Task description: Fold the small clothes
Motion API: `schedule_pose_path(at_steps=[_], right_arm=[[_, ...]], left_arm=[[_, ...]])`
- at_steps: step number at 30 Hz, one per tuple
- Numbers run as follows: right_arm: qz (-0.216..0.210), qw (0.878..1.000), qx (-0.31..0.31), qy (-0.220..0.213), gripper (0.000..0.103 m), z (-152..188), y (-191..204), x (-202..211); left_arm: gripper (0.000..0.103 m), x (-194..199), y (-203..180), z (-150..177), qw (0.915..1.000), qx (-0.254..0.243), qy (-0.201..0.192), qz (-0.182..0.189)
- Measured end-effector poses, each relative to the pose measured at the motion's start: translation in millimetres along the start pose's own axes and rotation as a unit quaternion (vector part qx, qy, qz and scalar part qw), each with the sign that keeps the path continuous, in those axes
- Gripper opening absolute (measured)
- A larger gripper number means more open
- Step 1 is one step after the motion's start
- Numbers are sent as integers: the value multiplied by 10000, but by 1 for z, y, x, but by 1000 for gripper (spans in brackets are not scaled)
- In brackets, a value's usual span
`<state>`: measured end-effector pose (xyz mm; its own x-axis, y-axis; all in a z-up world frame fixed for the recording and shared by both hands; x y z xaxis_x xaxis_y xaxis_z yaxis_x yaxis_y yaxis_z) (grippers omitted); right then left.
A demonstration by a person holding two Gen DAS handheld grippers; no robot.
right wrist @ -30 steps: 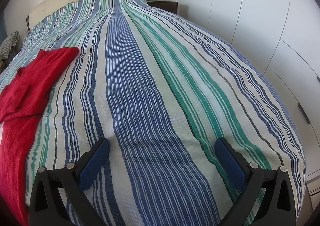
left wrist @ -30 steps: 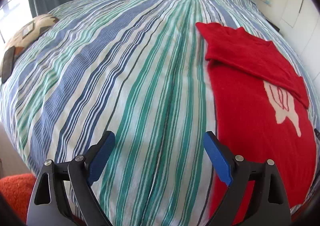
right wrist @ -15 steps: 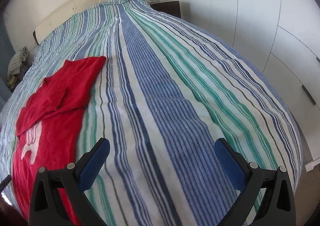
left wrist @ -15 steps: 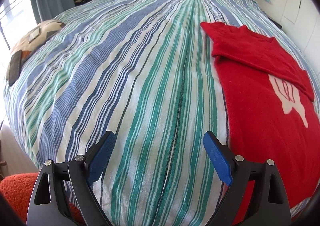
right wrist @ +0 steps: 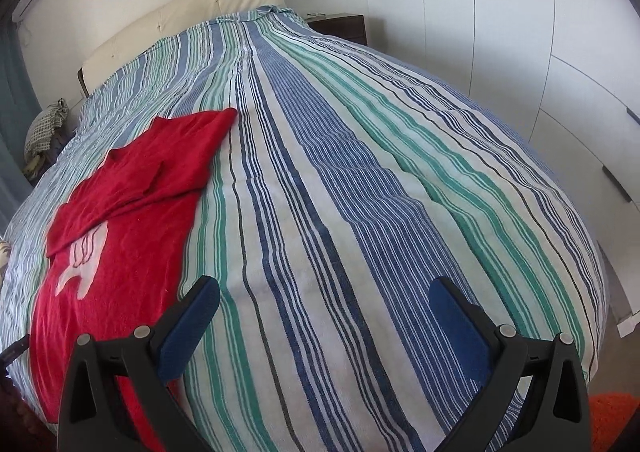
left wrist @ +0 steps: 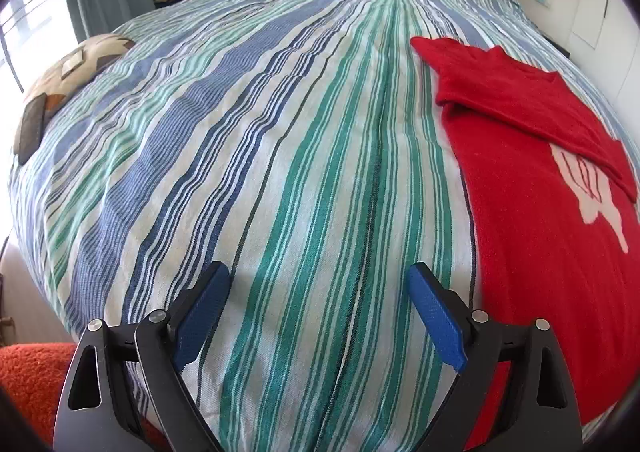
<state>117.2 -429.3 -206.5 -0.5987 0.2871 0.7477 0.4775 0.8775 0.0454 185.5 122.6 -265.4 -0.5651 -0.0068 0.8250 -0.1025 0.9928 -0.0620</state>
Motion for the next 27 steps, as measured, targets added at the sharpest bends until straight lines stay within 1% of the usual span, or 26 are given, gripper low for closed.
schedule_pose_path(at_steps=[5,11,18,27], right_arm=[[115,9999,24,-26,103,1,-4,-1],[250,9997,48,60,103,5,-7,-7],[323,9993,152,-129,103,0,-7,0],[396,9988,69,-286,103,-5,-14,5]], left_arm=[[97,-5,2,2,10000,60,22,29],[101,-10,2,4,9999,91,49,41],[102,-12,4,4,9999,86,55,20],[103,-13,3,6,10000,46,41,-26]])
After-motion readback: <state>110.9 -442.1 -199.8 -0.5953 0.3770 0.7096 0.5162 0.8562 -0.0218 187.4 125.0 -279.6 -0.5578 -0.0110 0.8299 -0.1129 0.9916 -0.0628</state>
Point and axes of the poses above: each gripper's, at about its wrist camera, not at the fingertips, and x roughly against the way its jaws point, y to its left, z to its underside, the point moved 9 cm from there along -x, roughly the way its jaws point, and after that the axes turned 5 degrees about z, right-handed, at the moved point
